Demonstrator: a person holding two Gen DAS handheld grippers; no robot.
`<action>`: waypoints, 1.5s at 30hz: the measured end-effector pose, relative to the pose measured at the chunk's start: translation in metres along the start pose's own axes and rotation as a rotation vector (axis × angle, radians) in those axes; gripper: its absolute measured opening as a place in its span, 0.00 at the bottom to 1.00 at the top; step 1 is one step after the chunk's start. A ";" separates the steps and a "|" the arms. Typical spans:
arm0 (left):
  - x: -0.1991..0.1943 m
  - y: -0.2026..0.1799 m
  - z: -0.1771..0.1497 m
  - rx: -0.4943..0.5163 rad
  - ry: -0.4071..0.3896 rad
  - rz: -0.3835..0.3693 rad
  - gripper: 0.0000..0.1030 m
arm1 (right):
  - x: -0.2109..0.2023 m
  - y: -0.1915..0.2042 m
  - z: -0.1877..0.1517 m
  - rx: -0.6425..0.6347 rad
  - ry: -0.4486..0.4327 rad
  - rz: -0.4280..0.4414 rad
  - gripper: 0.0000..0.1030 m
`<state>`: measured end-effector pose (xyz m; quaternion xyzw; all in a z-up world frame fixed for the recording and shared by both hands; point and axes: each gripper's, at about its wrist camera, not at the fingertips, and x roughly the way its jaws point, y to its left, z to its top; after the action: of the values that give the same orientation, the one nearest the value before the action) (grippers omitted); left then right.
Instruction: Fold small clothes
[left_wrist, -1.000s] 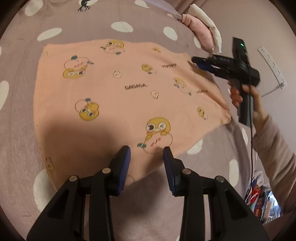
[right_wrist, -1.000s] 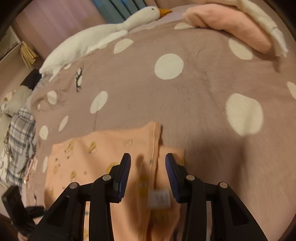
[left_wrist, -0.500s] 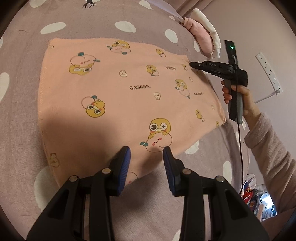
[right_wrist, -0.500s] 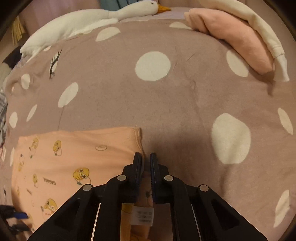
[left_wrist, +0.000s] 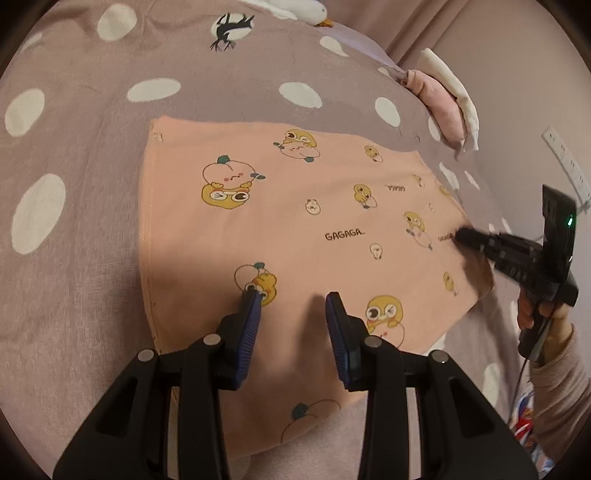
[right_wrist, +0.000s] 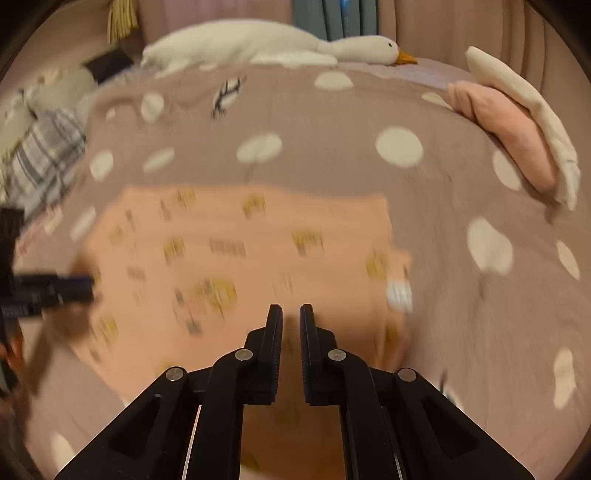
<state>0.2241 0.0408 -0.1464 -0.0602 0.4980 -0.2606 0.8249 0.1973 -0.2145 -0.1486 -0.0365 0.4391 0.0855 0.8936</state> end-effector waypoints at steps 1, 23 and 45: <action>-0.001 -0.002 -0.001 0.009 0.002 0.013 0.35 | 0.004 -0.002 -0.011 -0.017 0.025 -0.027 0.05; -0.024 -0.018 -0.049 0.059 0.005 0.133 0.37 | -0.023 -0.019 -0.034 0.161 -0.010 0.006 0.05; -0.065 0.006 -0.068 -0.158 -0.075 0.083 0.77 | -0.049 -0.015 -0.052 0.240 -0.062 0.087 0.09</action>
<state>0.1443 0.0888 -0.1310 -0.1138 0.4878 -0.1836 0.8458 0.1300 -0.2426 -0.1415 0.0923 0.4196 0.0721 0.9001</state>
